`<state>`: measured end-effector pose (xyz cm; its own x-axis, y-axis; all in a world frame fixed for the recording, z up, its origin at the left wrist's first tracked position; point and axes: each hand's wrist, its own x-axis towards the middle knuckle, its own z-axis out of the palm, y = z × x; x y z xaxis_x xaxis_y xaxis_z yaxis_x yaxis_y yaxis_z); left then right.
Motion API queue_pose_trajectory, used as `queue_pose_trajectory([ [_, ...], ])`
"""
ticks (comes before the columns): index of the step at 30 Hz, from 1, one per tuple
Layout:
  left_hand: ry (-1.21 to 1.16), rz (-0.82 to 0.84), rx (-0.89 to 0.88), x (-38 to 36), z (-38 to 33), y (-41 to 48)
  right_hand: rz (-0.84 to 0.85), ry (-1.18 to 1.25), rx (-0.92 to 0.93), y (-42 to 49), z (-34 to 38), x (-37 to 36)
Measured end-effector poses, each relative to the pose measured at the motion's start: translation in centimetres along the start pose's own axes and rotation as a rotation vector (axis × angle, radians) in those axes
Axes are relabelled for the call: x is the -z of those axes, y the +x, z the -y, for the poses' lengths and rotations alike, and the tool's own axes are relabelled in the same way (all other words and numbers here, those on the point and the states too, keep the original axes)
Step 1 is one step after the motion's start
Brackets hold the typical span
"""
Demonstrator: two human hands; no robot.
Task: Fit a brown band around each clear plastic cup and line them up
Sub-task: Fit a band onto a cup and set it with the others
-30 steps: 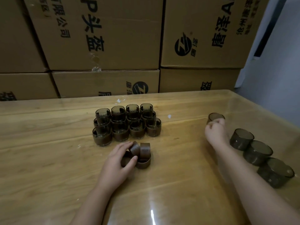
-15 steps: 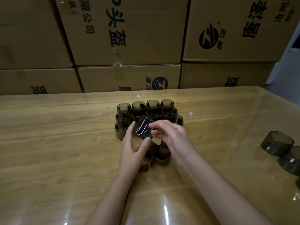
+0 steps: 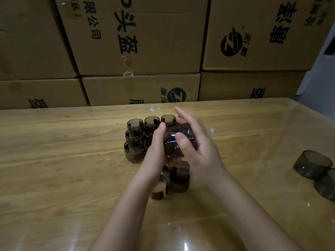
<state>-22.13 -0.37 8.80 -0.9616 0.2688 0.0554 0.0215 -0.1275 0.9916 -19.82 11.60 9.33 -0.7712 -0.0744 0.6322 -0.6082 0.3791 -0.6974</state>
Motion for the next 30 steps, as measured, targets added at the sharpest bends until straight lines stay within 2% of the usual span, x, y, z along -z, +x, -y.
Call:
queue_pose_trajectory([
  [4,-0.085,0.144,0.224,0.6,0.1,0.0,-0.024,-0.11,0.177,0.0,-0.6,-0.2],
  [8,-0.225,0.231,0.352,1.3,0.6,-0.1,-0.037,-0.349,0.627,-0.4,-1.2,-0.6],
  [9,-0.238,0.232,0.362,1.3,0.7,-0.2,-0.059,-0.384,0.691,-0.5,-1.5,-0.7],
  [11,-0.231,0.218,0.318,1.1,0.7,-0.1,-0.112,-0.377,0.68,-0.7,-1.9,-0.9],
  [17,-0.192,0.107,0.037,-0.3,0.2,0.0,-0.324,-0.047,0.272,-0.7,-1.1,-2.3],
  [20,-0.109,0.016,-0.121,-0.5,0.4,-0.2,-0.318,0.125,0.097,-1.0,-0.1,-3.0],
  [25,0.474,-0.199,-0.21,-1.0,0.3,-0.2,-0.297,0.649,-0.47,-0.4,0.9,-2.8],
  [28,0.789,-0.269,-0.444,-0.8,0.6,-0.5,-0.241,0.903,-0.772,-0.2,0.3,-2.0],
  [30,0.903,-0.255,-0.615,-0.5,0.6,-0.5,-0.18,1.012,-0.878,-0.2,0.4,-1.9],
])
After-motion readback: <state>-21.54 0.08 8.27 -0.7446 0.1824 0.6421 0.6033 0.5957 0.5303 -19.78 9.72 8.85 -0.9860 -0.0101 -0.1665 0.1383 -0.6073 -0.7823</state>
